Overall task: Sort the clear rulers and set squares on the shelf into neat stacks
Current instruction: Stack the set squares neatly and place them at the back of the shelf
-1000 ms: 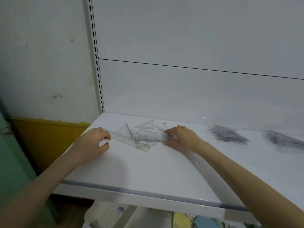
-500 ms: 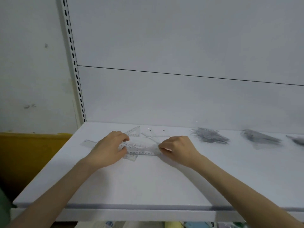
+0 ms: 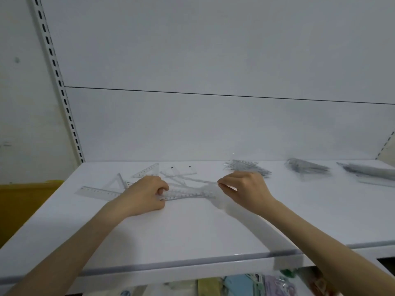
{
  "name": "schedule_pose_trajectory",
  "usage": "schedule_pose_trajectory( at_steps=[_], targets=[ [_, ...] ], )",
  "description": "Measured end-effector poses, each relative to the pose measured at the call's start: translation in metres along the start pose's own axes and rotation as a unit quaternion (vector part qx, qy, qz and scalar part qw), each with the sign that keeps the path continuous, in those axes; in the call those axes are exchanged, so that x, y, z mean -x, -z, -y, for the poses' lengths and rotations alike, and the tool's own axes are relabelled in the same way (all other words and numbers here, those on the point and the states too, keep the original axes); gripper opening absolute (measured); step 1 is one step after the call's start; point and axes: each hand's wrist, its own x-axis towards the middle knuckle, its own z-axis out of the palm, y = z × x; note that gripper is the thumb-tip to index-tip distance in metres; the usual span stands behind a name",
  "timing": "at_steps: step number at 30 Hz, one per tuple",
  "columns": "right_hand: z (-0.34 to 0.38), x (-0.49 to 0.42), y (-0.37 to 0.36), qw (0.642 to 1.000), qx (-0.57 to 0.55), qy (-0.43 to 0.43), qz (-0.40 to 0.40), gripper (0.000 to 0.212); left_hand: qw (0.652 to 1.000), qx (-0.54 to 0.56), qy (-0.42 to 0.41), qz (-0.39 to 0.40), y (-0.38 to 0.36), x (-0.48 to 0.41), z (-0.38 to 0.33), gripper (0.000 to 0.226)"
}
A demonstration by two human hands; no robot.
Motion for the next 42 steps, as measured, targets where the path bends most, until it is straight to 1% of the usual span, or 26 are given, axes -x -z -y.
schedule_pose_trajectory(
  at_steps=[2, 5, 8, 9, 11, 14, 16, 17, 20, 22, 23, 25, 27, 28, 30, 33, 34, 35, 36, 38, 39, 42],
  targets=[
    [0.000, 0.002, 0.003, 1.000, -0.011, -0.002, -0.005, 0.023, 1.000, -0.006, -0.006, 0.002, -0.002, 0.000, -0.001, 0.021],
    [0.000, 0.003, 0.006, 0.998, -0.046, -0.027, -0.017, 0.022, 1.000, -0.005, -0.024, 0.006, -0.004, 0.001, 0.000, 0.013],
    [0.001, 0.004, 0.007, 0.997, -0.067, -0.038, -0.023, 0.016, 0.999, 0.033, -0.001, 0.007, 0.000, 0.003, -0.002, 0.013],
    [0.001, 0.005, 0.007, 0.996, -0.071, -0.039, -0.022, 0.013, 1.000, 0.025, 0.002, 0.002, 0.000, 0.002, -0.002, 0.012],
    [0.001, 0.006, 0.009, 0.996, -0.075, -0.049, -0.023, 0.012, 0.999, -0.032, -0.009, 0.000, 0.001, 0.003, -0.007, 0.013],
    [0.002, 0.009, 0.012, 0.994, -0.083, -0.068, -0.023, 0.013, 0.988, -0.148, -0.038, 0.001, -0.002, 0.002, -0.016, 0.023],
    [0.003, 0.010, 0.014, 0.993, -0.092, -0.078, -0.014, 0.012, 0.984, -0.176, -0.034, -0.015, -0.006, 0.000, -0.020, 0.030],
    [0.003, 0.010, 0.015, 0.991, -0.102, -0.089, -0.006, 0.012, 0.985, -0.168, -0.024, -0.032, -0.006, -0.001, -0.021, 0.030],
    [0.002, 0.008, 0.021, 0.980, -0.150, -0.132, 0.020, 0.015, 0.991, -0.078, 0.018, -0.111, -0.002, -0.002, -0.024, 0.023],
    [0.002, 0.007, 0.024, 0.977, -0.160, -0.142, 0.024, 0.016, 0.985, -0.003, 0.044, -0.165, 0.005, 0.000, -0.026, 0.018],
    [0.003, 0.006, 0.025, 0.974, -0.168, -0.151, 0.027, 0.015, 0.981, 0.038, 0.063, -0.180, 0.009, 0.001, -0.028, 0.016],
    [0.007, 0.003, 0.028, 0.961, -0.206, -0.181, 0.046, 0.012, 0.962, 0.178, 0.116, -0.171, 0.017, 0.002, -0.033, 0.013],
    [0.014, 0.000, 0.032, 0.932, -0.265, -0.233, 0.081, 0.012, 0.919, 0.337, 0.162, -0.126, 0.023, 0.004, -0.040, 0.015],
    [0.017, -0.002, 0.034, 0.914, -0.297, -0.260, 0.094, 0.012, 0.901, 0.383, 0.172, -0.107, 0.025, 0.007, -0.044, 0.017],
    [0.025, -0.005, 0.039, 0.882, -0.350, -0.299, 0.100, 0.011, 0.881, 0.428, 0.182, -0.088, 0.027, 0.011, -0.049, 0.020],
    [0.034, -0.005, 0.046, 0.849, -0.398, -0.334, 0.091, 0.009, 0.851, 0.483, 0.196, -0.066, 0.026, 0.016, -0.055, 0.013],
    [0.037, -0.004, 0.048, 0.839, -0.410, -0.346, 0.090, 0.007, 0.842, 0.501, 0.196, -0.050, 0.026, 0.016, -0.057, 0.016],
    [0.038, -0.001, 0.051, 0.830, -0.418, -0.358, 0.091, 0.008, 0.837, 0.512, 0.190, -0.035, 0.025, 0.016, -0.059, 0.020],
    [0.039, 0.002, 0.054, 0.824, -0.420, -0.368, 0.094, 0.015, 0.836, 0.518, 0.178, -0.025, 0.023, 0.015, -0.063, 0.020],
    [0.039, 0.012, 0.061, 0.824, -0.409, -0.379, 0.102, 0.031, 0.835, 0.529, 0.150, -0.012, 0.018, 0.011, -0.073, 0.015],
    [0.037, 0.018, 0.066, 0.828, -0.398, -0.381, 0.104, 0.036, 0.833, 0.535, 0.140, -0.006, 0.014, 0.008, -0.080, 0.015],
    [0.027, 0.038, 0.081, 0.838, -0.379, -0.382, 0.092, 0.038, 0.834, 0.536, 0.128, 0.015, 0.002, -0.004, -0.106, 0.020]
  ],
)
